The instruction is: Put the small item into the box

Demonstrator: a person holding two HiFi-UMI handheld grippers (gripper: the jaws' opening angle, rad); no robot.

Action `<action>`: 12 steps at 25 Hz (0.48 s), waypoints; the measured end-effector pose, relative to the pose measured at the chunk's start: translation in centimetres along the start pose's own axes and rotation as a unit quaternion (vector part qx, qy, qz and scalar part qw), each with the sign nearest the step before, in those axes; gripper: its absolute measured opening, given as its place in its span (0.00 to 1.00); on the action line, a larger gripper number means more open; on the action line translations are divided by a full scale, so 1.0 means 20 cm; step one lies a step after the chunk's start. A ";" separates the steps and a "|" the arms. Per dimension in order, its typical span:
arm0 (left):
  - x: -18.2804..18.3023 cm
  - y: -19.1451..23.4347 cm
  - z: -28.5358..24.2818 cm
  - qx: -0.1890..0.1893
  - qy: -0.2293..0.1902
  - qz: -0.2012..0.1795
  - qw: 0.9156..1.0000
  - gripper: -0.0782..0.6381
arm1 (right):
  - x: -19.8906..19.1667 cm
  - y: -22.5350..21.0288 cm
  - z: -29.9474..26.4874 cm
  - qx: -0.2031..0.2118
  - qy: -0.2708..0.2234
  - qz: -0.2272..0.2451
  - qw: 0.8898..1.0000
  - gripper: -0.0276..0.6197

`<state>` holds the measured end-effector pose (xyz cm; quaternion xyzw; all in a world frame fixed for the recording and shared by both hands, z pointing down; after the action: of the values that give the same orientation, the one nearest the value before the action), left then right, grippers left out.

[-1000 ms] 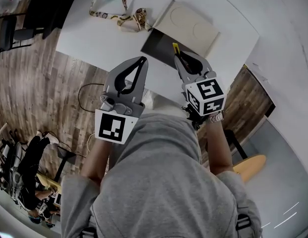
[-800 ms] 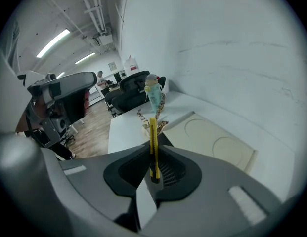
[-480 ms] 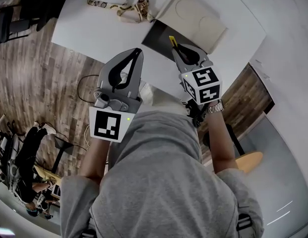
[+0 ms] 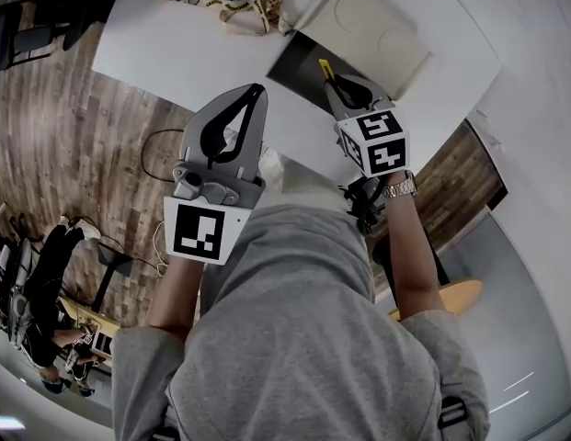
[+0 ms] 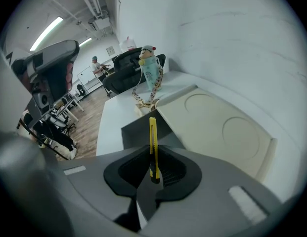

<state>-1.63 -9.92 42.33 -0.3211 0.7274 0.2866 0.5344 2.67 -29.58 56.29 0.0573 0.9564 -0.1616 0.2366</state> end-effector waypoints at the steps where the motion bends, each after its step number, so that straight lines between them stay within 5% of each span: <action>1: 0.00 0.01 0.00 0.001 0.001 0.001 1.000 0.11 | 0.00 0.00 -0.01 -0.002 0.004 0.001 1.000 0.14; 12: -0.03 0.05 -0.02 0.009 0.004 0.006 1.000 0.11 | -0.05 -0.03 -0.15 -0.015 0.050 0.000 0.999 0.14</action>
<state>-2.59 -9.49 43.06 -0.3129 0.7338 0.2822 0.5329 2.15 -29.23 59.56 0.0614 0.9693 -0.1439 0.1897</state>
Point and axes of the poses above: the fingertips, and each gripper's own axes: z backward along the fingers, y to its left, x out of its top, the point moved 8 cm from there along z, backward along the fingers, and after that the axes turned 6 degrees about -z, right-handed, at the moved point
